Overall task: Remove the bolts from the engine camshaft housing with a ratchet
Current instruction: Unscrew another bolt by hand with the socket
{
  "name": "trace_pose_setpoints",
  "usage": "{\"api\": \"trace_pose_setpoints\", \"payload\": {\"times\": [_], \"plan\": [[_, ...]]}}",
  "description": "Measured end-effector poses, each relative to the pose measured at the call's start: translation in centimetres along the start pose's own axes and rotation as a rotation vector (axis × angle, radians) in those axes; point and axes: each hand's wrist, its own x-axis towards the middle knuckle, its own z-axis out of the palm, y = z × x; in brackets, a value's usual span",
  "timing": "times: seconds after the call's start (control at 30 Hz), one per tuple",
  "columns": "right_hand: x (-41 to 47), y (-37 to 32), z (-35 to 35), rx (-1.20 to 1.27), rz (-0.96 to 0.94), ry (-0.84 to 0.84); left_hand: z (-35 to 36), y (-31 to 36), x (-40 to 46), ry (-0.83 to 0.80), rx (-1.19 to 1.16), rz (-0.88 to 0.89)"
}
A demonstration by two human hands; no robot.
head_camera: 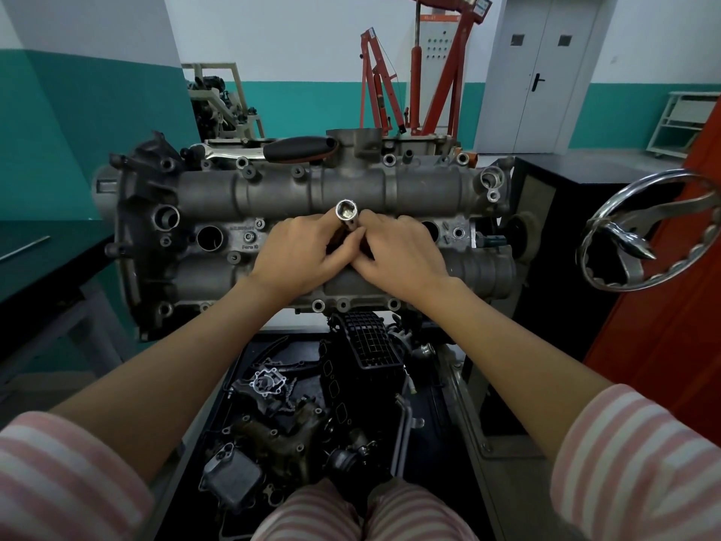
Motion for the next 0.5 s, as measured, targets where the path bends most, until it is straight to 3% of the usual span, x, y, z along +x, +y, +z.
{"api": "trace_pose_setpoints", "payload": {"times": [0.5], "plan": [[0.07, 0.02, -0.17, 0.000, 0.011, -0.012, -0.05, 0.06, -0.03, 0.003, -0.005, 0.033]]}}
